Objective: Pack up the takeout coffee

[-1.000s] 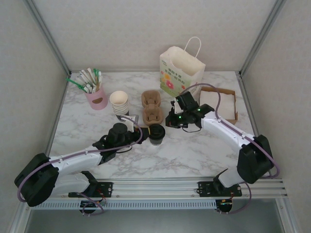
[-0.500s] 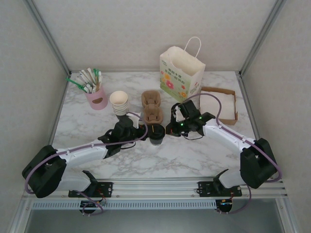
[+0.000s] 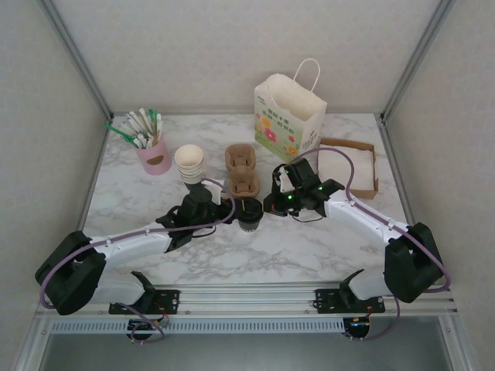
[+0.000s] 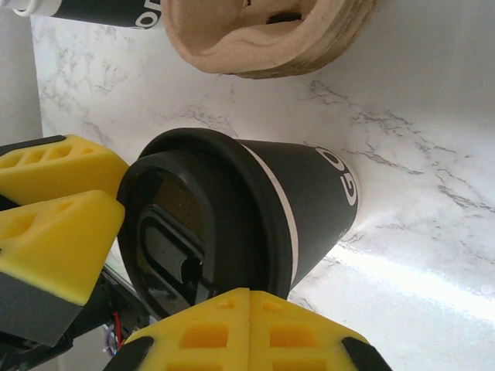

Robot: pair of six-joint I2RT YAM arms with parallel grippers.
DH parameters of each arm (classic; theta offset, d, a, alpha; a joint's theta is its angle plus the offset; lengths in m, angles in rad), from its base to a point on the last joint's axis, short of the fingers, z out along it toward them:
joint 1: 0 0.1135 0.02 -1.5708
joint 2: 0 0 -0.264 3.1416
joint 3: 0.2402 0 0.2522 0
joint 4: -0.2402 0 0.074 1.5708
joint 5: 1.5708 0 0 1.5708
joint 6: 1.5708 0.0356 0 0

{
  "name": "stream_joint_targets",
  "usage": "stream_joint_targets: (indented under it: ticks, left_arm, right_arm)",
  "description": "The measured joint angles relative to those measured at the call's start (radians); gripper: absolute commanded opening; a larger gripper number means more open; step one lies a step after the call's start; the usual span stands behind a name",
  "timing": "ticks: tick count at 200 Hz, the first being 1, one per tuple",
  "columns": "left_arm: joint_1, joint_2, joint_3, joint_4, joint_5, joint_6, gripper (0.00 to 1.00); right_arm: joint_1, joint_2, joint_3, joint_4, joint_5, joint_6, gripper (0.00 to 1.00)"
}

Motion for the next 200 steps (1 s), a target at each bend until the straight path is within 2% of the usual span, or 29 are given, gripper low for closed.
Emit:
stream_joint_targets:
  ticks: [200]
  left_arm:
    - [0.001,0.0,-0.017,0.024,-0.008,-0.001,0.3]
  right_arm:
    - [0.033,0.0,-0.058,0.062,-0.019,0.062,0.0]
